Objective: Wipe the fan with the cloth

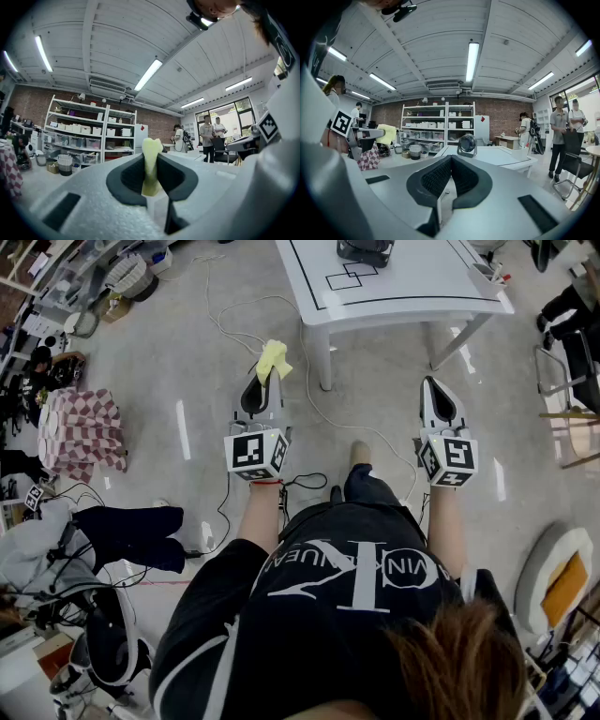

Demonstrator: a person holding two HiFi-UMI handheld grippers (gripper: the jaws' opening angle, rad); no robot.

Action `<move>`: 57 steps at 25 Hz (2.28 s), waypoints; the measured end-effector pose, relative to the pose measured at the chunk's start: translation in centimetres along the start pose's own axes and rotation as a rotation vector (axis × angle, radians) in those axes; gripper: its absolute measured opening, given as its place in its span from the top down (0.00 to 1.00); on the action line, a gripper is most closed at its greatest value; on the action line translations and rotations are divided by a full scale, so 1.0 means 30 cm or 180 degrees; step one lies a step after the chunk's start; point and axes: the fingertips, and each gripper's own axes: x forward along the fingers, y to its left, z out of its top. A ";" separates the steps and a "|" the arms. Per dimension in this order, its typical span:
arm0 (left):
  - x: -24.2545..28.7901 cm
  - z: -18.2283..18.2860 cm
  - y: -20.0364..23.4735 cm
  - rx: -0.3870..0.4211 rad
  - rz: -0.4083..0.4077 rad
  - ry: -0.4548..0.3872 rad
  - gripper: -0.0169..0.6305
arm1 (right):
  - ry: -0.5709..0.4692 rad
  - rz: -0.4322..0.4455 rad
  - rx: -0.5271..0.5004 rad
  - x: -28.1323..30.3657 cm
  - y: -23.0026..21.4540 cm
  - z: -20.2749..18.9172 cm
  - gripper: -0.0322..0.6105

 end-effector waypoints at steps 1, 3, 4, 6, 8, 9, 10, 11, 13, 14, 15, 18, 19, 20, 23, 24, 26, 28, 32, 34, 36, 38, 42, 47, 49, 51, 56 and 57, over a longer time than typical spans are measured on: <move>0.018 0.004 -0.003 0.0006 -0.0011 -0.0003 0.89 | -0.0006 -0.0009 -0.0001 0.010 -0.010 0.005 0.95; 0.054 0.010 -0.008 0.0017 -0.0032 -0.0008 0.89 | -0.0014 -0.0018 -0.0002 0.035 -0.032 0.013 0.95; 0.074 0.012 -0.010 0.0020 -0.0041 -0.0010 0.89 | -0.0015 -0.0019 0.0001 0.050 -0.044 0.015 0.95; 0.118 0.010 -0.015 0.0017 -0.0062 -0.0003 0.89 | -0.0009 -0.0017 0.0014 0.082 -0.070 0.013 0.95; 0.167 0.005 -0.021 0.0016 -0.0083 0.0017 0.89 | 0.0006 -0.0015 0.0023 0.117 -0.097 0.010 0.95; 0.192 0.003 -0.023 0.0017 -0.0091 0.0027 0.89 | 0.0015 -0.0012 0.0020 0.136 -0.111 0.009 0.95; 0.219 0.001 -0.025 0.0019 -0.0096 0.0034 0.89 | 0.0025 -0.0008 0.0011 0.156 -0.125 0.008 0.95; 0.247 -0.001 -0.027 0.0021 -0.0101 0.0041 0.89 | 0.0034 -0.0003 0.0001 0.178 -0.139 0.008 0.95; 0.304 -0.004 -0.036 0.0025 -0.0114 0.0058 0.89 | 0.0050 0.0005 -0.0009 0.219 -0.172 0.007 0.95; 0.332 -0.006 -0.042 0.0027 -0.0120 0.0068 0.89 | 0.0059 0.0011 -0.0010 0.238 -0.190 0.007 0.95; 0.360 -0.008 -0.049 0.0028 -0.0124 0.0075 0.89 | 0.0068 0.0021 -0.0010 0.258 -0.209 0.007 0.95; 0.444 -0.010 -0.066 0.0025 -0.0119 0.0085 0.89 | 0.0092 0.0092 -0.0012 0.323 -0.258 0.007 0.95; 0.472 -0.009 -0.071 0.0024 -0.0113 0.0085 0.89 | 0.0099 0.0117 -0.0021 0.346 -0.273 0.006 0.95; 0.497 -0.010 -0.076 0.0023 -0.0106 0.0084 0.89 | 0.0104 0.0137 -0.0032 0.369 -0.288 0.006 0.95; 0.566 -0.013 -0.088 0.0029 -0.0083 0.0091 0.89 | 0.0117 0.0187 -0.0023 0.429 -0.332 0.006 0.95; 0.586 -0.013 -0.090 0.0031 -0.0068 0.0092 0.89 | 0.0120 0.0210 -0.0018 0.447 -0.346 0.007 0.93; 0.620 -0.007 -0.092 0.0024 -0.0024 0.0079 0.89 | 0.0115 0.0267 -0.0033 0.478 -0.369 0.016 0.90; 0.647 -0.002 -0.097 0.0007 0.0014 0.0056 0.89 | 0.0102 0.0316 -0.0042 0.506 -0.391 0.026 0.87; 0.694 -0.013 -0.118 0.0034 0.0001 0.0073 0.89 | 0.0099 0.0362 0.0005 0.560 -0.426 0.020 0.85; 0.713 -0.024 -0.112 0.0043 0.0012 0.0107 0.89 | 0.0105 0.0390 0.0015 0.583 -0.432 0.012 0.84; 0.730 -0.030 -0.098 0.0019 0.0039 0.0131 0.89 | 0.0119 0.0423 0.0020 0.603 -0.431 0.008 0.84; 0.746 -0.036 -0.092 -0.0004 0.0052 0.0148 0.89 | 0.0145 0.0457 0.0018 0.617 -0.429 0.004 0.84; 0.801 -0.042 -0.086 -0.0087 0.0032 0.0135 0.88 | 0.0215 0.0496 0.0022 0.641 -0.441 -0.019 0.84; 0.890 -0.030 -0.074 -0.0115 -0.0011 0.0058 0.88 | 0.0322 0.0562 0.0035 0.690 -0.448 -0.060 0.84; 0.933 -0.028 -0.067 -0.0131 -0.0013 0.0047 0.88 | 0.0348 0.0614 0.0015 0.725 -0.447 -0.063 0.84; 0.980 -0.032 -0.057 -0.0153 -0.0006 0.0052 0.88 | 0.0372 0.0671 -0.0029 0.771 -0.449 -0.062 0.85; 1.097 -0.057 -0.029 -0.0191 0.0020 0.0094 0.88 | 0.0426 0.0745 -0.0055 0.900 -0.479 -0.061 0.88; 1.121 -0.062 -0.022 -0.0197 0.0028 0.0107 0.88 | 0.0443 0.0751 -0.0054 0.924 -0.489 -0.061 0.88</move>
